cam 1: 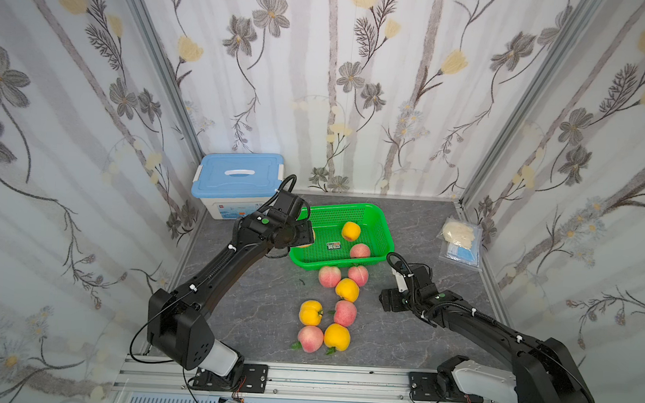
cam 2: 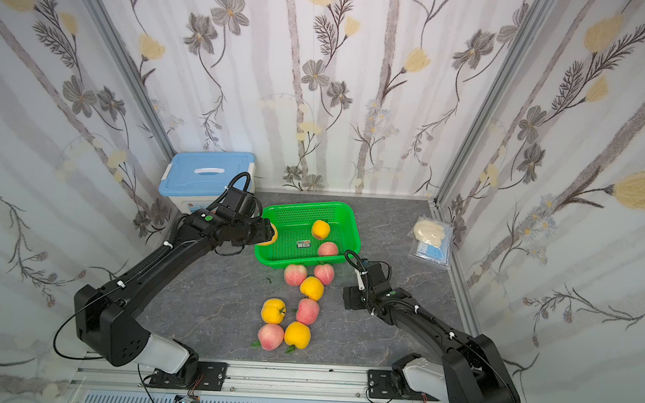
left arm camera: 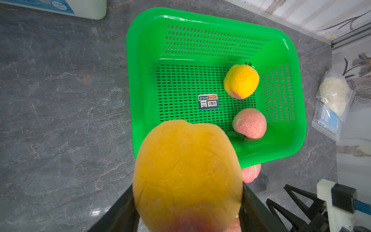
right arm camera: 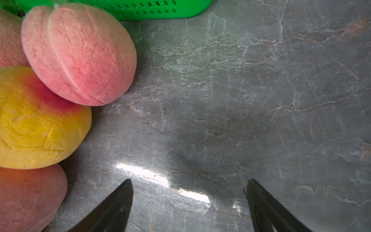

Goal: Put the peaches into the basket
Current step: Place the peach in the basket.

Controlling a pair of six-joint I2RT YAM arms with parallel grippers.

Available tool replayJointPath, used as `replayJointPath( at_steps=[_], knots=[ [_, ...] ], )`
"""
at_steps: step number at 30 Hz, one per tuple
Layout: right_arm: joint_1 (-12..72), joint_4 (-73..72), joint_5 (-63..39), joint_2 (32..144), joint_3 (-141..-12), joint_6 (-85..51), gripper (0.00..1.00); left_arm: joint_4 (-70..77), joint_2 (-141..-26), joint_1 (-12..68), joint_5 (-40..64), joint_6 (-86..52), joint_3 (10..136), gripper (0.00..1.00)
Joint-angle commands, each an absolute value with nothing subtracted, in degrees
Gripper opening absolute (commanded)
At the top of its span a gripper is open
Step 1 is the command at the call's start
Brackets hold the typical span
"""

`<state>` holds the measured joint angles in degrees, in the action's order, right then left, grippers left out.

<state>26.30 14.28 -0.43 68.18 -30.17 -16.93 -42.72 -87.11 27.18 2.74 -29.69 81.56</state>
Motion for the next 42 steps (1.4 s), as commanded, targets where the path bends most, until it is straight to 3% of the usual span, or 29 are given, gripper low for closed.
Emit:
replayJointPath(
  at_steps=[1, 21, 42],
  knots=[
    [26.31, 12.13, -0.42, 67.85, -30.06, -17.62, 0.89, -41.57, -89.99, 26.33, 2.96, -27.63, 82.88, 0.67],
    [26.55, 11.80, -0.35, 67.26, -29.64, -17.65, 0.89, -42.36, -112.09, 23.60, 4.35, -24.91, 99.22, 0.67],
    [26.76, 11.69, -0.75, 67.04, -29.57, -17.49, 0.89, -42.72, -124.64, 22.93, -0.34, -23.00, 105.51, 0.69]
  ],
)
